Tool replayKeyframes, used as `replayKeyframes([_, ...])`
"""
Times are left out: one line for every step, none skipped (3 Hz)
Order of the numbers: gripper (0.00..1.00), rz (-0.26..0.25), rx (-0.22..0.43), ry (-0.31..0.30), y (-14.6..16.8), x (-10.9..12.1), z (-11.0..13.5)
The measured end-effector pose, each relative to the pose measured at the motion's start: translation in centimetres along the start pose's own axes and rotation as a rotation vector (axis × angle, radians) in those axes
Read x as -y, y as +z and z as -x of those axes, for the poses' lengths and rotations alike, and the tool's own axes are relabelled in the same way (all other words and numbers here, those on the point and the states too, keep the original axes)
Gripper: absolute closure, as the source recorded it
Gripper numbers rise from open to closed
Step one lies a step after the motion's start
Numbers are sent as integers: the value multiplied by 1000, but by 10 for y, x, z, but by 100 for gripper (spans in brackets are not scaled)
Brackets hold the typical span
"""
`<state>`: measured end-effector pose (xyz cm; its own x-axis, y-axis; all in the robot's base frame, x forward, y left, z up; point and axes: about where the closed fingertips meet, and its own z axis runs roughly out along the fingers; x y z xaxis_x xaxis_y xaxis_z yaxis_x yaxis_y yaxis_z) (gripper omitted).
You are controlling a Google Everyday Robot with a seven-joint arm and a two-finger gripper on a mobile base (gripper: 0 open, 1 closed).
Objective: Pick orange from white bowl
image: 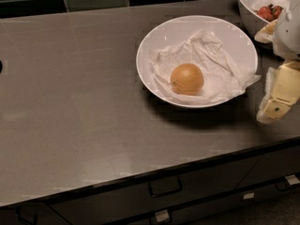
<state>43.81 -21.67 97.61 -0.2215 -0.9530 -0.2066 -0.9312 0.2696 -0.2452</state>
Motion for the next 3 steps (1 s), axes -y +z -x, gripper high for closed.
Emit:
replayKeyframes([0, 0, 0, 0, 0, 0, 0])
replayKeyframes([0, 10, 21, -31, 25, 17, 18])
replayKeyframes([0, 23, 52, -78, 46, 34, 38])
